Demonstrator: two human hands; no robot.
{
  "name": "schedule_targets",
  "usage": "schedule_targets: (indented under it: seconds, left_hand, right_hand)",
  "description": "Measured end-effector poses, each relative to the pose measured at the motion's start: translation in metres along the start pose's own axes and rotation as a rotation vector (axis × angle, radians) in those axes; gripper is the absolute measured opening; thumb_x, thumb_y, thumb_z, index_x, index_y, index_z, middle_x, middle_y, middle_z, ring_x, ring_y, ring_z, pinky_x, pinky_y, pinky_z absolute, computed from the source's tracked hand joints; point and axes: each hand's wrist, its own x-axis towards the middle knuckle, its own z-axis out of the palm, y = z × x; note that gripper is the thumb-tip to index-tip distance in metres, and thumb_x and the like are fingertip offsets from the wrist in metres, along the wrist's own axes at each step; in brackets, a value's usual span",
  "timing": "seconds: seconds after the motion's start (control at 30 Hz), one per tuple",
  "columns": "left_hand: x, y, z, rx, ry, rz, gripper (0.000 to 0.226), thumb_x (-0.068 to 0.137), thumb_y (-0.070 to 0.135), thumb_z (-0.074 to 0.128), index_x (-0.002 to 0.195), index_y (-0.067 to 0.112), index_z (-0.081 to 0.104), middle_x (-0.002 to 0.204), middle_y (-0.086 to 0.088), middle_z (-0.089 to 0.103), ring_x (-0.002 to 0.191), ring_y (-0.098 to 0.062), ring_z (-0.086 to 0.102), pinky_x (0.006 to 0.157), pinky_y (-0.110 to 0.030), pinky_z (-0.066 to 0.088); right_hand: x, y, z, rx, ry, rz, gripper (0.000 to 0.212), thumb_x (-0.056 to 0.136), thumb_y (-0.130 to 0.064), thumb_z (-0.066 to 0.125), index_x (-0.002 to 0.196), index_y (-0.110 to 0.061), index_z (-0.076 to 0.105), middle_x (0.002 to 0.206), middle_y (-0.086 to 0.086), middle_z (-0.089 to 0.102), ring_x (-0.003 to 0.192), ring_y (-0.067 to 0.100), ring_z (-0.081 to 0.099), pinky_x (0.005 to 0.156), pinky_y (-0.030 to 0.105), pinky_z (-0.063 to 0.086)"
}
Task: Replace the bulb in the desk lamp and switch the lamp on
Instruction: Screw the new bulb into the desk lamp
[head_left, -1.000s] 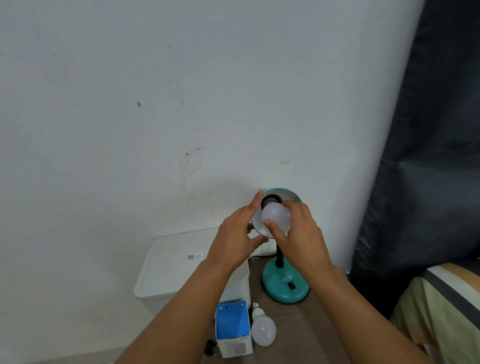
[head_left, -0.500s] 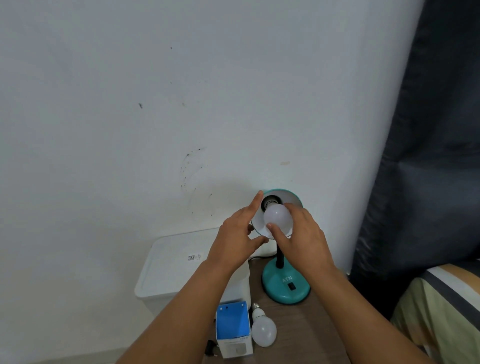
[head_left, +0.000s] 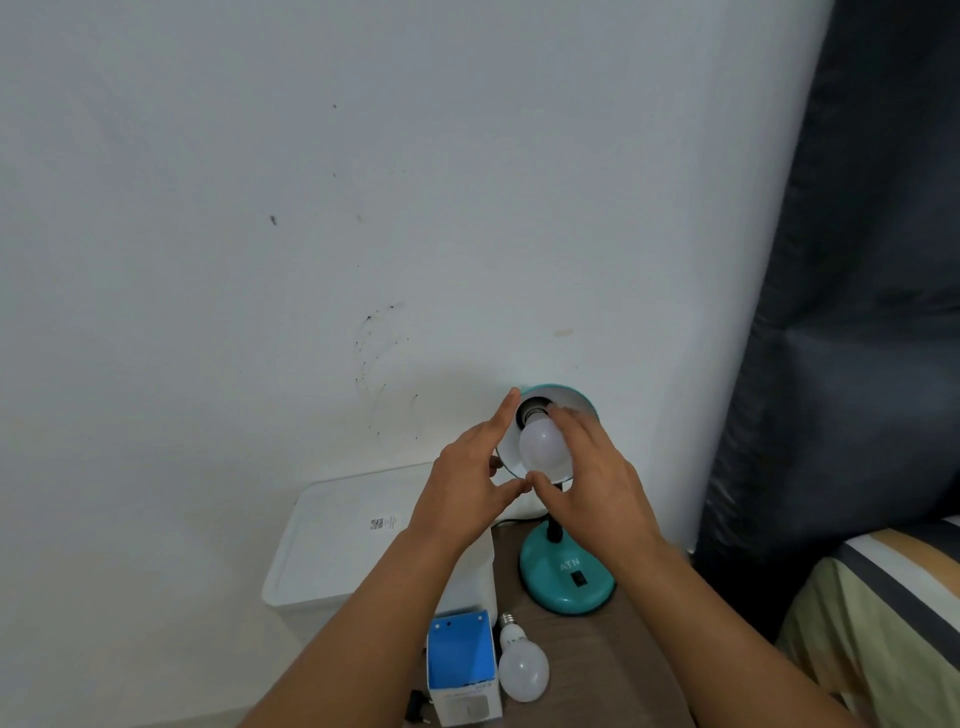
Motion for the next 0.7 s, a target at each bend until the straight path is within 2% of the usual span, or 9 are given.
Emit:
schedule_targets:
  seconds: [0.07, 0.2, 0.3, 0.4, 0.47, 0.57, 0.63, 0.7]
  left_hand:
    - [0.001, -0.001, 0.0, -0.012, -0.004, -0.009, 0.102, 0.078, 0.028, 0.081, 0.149, 0.055, 0.013, 0.117, 0.017, 0.055, 0.09, 0.001, 0.056, 0.081, -0.003, 0.043]
    - [0.001, 0.0, 0.001, -0.013, -0.003, -0.009, 0.102, 0.078, 0.027, 0.081, 0.15, 0.054, 0.014, 0.114, 0.019, 0.053, 0.091, 0.005, 0.056, 0.08, -0.003, 0.043]
    - [0.001, -0.001, 0.001, -0.008, 0.005, -0.004, 0.1, 0.079, 0.031, 0.08, 0.149, 0.055, 0.013, 0.115, 0.016, 0.057, 0.089, 0.0, 0.057, 0.082, -0.008, 0.047]
    - [0.001, -0.001, 0.002, -0.019, 0.003, -0.001, 0.101, 0.079, 0.028, 0.081, 0.15, 0.053, 0.015, 0.118, 0.013, 0.059, 0.091, 0.001, 0.057, 0.08, -0.003, 0.043]
    - [0.002, -0.001, 0.002, -0.012, 0.0, -0.007, 0.102, 0.078, 0.026, 0.081, 0.15, 0.054, 0.014, 0.119, 0.013, 0.059, 0.09, 0.0, 0.057, 0.08, -0.002, 0.042]
    - [0.001, -0.001, 0.001, -0.007, 0.001, -0.001, 0.102, 0.078, 0.025, 0.081, 0.151, 0.052, 0.014, 0.12, 0.011, 0.06, 0.089, 0.001, 0.057, 0.08, -0.001, 0.041]
    - [0.001, -0.001, 0.001, -0.004, 0.001, 0.001, 0.101, 0.079, 0.026, 0.081, 0.151, 0.051, 0.014, 0.118, 0.011, 0.06, 0.087, 0.003, 0.056, 0.079, -0.001, 0.041]
    - [0.001, -0.001, 0.001, 0.008, 0.003, 0.004, 0.099, 0.081, 0.031, 0.079, 0.151, 0.052, 0.013, 0.113, 0.012, 0.06, 0.086, 0.0, 0.057, 0.079, -0.003, 0.043]
  right_hand:
    - [0.003, 0.001, 0.0, -0.02, 0.008, 0.032, 0.058, 0.083, -0.035, 0.069, 0.134, -0.019, 0.047, 0.134, -0.002, 0.052, 0.112, 0.021, 0.057, 0.084, 0.032, 0.049]
    - [0.009, -0.001, -0.001, -0.04, 0.003, 0.22, 0.058, 0.082, -0.053, 0.063, 0.126, -0.017, 0.052, 0.118, 0.002, 0.059, 0.105, 0.02, 0.057, 0.084, 0.03, 0.046]
    - [0.008, -0.004, -0.004, -0.022, -0.002, 0.147, 0.063, 0.079, -0.048, 0.068, 0.13, -0.019, 0.046, 0.124, 0.001, 0.054, 0.106, 0.02, 0.056, 0.084, 0.031, 0.048]
    - [0.007, -0.002, -0.003, -0.051, -0.031, -0.004, 0.062, 0.08, -0.031, 0.071, 0.134, -0.02, 0.045, 0.135, -0.001, 0.048, 0.11, 0.022, 0.057, 0.085, 0.032, 0.05]
    - [0.009, -0.002, -0.003, -0.057, -0.029, 0.048, 0.056, 0.083, -0.033, 0.068, 0.133, -0.019, 0.048, 0.132, 0.0, 0.051, 0.11, 0.022, 0.057, 0.086, 0.031, 0.048]
    - [0.013, -0.004, -0.005, -0.054, -0.033, 0.217, 0.056, 0.083, -0.05, 0.063, 0.126, -0.016, 0.052, 0.119, 0.003, 0.06, 0.106, 0.021, 0.058, 0.084, 0.03, 0.046]
    - [0.014, -0.005, -0.007, -0.041, -0.037, 0.212, 0.059, 0.081, -0.052, 0.064, 0.127, -0.016, 0.05, 0.119, 0.003, 0.059, 0.107, 0.02, 0.057, 0.084, 0.029, 0.045]
    - [0.012, -0.006, -0.008, -0.01, -0.04, 0.123, 0.064, 0.079, -0.044, 0.07, 0.133, -0.02, 0.046, 0.128, -0.001, 0.053, 0.111, 0.018, 0.055, 0.086, 0.027, 0.044]
